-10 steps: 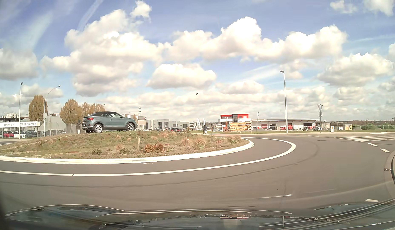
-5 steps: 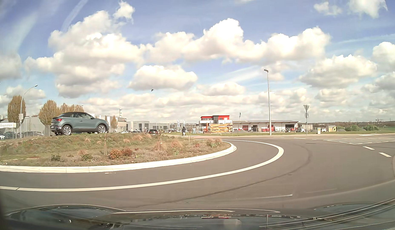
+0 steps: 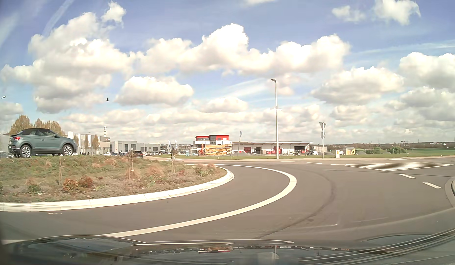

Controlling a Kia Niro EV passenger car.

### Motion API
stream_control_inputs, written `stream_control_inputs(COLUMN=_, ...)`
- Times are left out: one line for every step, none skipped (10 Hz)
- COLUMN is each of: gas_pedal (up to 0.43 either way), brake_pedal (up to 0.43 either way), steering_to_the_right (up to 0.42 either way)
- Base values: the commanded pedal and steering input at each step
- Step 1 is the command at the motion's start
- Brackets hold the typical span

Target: Follow the waypoints while adhering to traffic rules and regulations

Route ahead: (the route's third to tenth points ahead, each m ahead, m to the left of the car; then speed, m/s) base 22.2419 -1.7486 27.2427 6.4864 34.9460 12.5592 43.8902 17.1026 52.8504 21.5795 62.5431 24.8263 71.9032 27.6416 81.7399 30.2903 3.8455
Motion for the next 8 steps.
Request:
stream_control_inputs(gas_pedal=0.311, brake_pedal=0.000, steering_to_the_right=0.421)
stream_control_inputs(gas_pedal=0.311, brake_pedal=0.000, steering_to_the_right=0.433)
stream_control_inputs(gas_pedal=0.311, brake_pedal=0.000, steering_to_the_right=0.433)
stream_control_inputs(gas_pedal=0.311, brake_pedal=0.000, steering_to_the_right=0.412)
stream_control_inputs(gas_pedal=0.311, brake_pedal=0.000, steering_to_the_right=0.376)
stream_control_inputs(gas_pedal=0.311, brake_pedal=0.000, steering_to_the_right=0.330)
stream_control_inputs(gas_pedal=0.311, brake_pedal=0.000, steering_to_the_right=0.285)
stream_control_inputs(gas_pedal=0.311, brake_pedal=0.000, steering_to_the_right=0.229)
